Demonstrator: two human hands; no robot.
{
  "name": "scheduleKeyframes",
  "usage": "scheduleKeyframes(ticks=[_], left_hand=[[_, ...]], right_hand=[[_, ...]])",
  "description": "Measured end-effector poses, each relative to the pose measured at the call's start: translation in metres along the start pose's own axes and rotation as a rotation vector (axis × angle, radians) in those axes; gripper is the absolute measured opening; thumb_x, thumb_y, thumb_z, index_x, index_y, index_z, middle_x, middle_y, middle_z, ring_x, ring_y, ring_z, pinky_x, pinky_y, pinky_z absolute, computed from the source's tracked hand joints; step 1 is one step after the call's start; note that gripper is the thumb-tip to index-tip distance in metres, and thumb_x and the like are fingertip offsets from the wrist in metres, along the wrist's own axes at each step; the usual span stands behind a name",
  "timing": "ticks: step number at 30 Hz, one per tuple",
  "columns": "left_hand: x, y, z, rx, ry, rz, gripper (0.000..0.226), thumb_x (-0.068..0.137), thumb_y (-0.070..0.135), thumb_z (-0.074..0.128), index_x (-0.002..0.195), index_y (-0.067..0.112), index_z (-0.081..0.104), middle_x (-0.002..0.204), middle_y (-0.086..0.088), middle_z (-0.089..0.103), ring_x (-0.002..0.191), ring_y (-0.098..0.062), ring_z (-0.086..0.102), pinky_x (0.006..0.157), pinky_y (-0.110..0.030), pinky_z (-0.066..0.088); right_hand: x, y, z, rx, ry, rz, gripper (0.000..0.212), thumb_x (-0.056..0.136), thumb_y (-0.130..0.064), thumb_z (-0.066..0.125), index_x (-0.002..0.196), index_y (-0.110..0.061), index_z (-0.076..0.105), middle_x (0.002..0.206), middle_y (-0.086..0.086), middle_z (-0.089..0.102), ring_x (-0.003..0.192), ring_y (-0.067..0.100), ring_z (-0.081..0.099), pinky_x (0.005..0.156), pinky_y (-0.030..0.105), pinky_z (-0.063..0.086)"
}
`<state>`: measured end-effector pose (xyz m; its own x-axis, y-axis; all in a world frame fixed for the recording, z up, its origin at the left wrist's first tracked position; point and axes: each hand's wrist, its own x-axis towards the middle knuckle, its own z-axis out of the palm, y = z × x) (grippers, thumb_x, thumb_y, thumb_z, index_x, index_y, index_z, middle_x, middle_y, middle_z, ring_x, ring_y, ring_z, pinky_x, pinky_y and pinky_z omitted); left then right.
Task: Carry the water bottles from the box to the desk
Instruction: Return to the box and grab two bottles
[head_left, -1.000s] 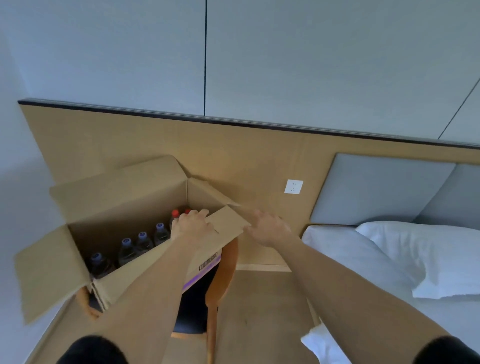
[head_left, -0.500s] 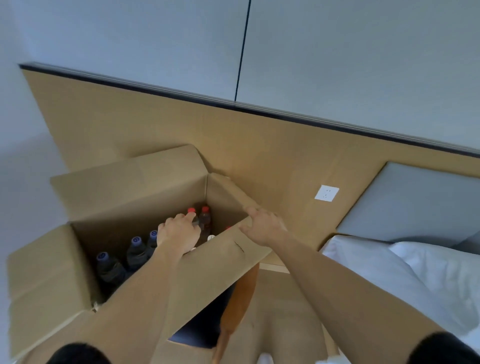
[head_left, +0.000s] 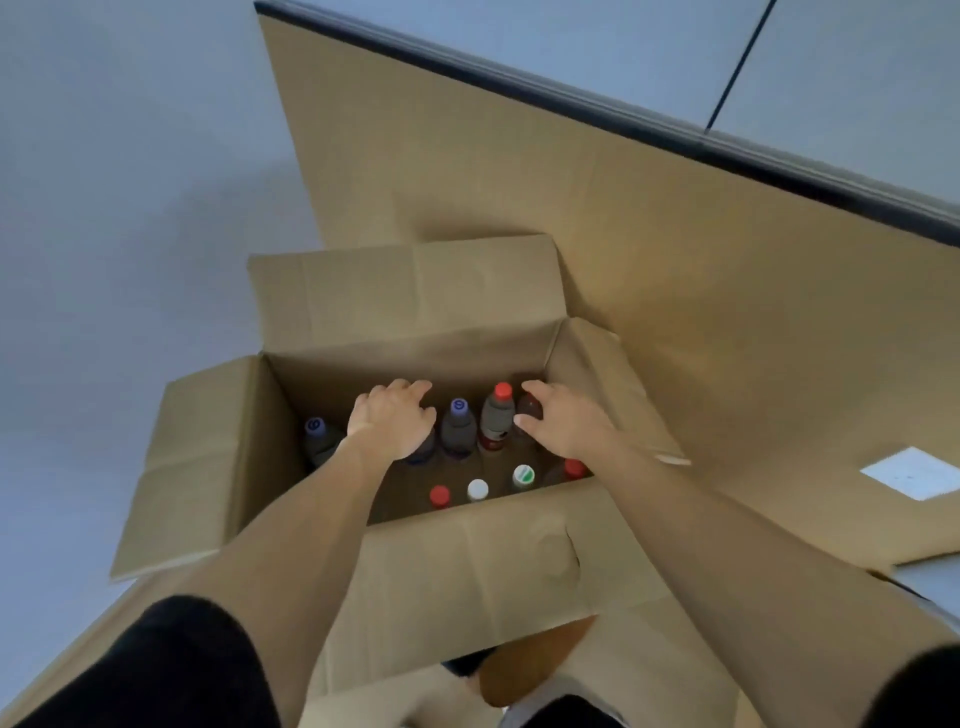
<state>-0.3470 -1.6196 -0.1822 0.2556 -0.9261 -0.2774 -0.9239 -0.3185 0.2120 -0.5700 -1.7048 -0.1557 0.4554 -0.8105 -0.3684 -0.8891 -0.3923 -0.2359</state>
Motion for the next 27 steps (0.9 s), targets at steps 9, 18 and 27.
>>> scheduleKeyframes(ticks=[9, 18, 27], left_hand=[[0.042, 0.020, 0.030, -0.002, -0.133, 0.003, 0.058, 0.100, 0.044, 0.051, 0.153, 0.027, 0.038, 0.150, -0.006, 0.048, 0.130, -0.034, 0.052, 0.104, -0.047, 0.046], [0.063, 0.025, 0.064, -0.019, -0.558, 0.058, 0.088, 0.072, 0.061, 0.078, 0.148, 0.030, 0.045, 0.144, 0.000, 0.056, 0.128, -0.026, 0.055, 0.100, -0.037, 0.047], [0.077, 0.034, 0.111, -0.021, -0.765, 0.083, 0.089, 0.062, 0.044, 0.091, 0.140, 0.033, 0.052, 0.132, 0.001, 0.063, 0.115, -0.026, 0.062, 0.095, -0.041, 0.053]], right_hand=[[0.082, 0.031, 0.027, -0.066, -0.258, -0.138, 0.067, 0.096, -0.043, 0.060, 0.155, -0.027, 0.032, 0.144, 0.011, 0.051, 0.129, 0.034, 0.051, 0.104, 0.043, 0.047], [0.100, 0.037, 0.063, -0.126, -0.527, -0.175, 0.071, 0.084, -0.019, 0.070, 0.148, -0.031, 0.043, 0.145, 0.008, 0.054, 0.129, 0.031, 0.054, 0.104, 0.042, 0.049], [0.113, 0.042, 0.088, -0.200, -0.726, -0.219, 0.079, 0.069, -0.032, 0.089, 0.138, -0.028, 0.052, 0.137, 0.002, 0.059, 0.123, 0.028, 0.057, 0.096, 0.038, 0.051]])
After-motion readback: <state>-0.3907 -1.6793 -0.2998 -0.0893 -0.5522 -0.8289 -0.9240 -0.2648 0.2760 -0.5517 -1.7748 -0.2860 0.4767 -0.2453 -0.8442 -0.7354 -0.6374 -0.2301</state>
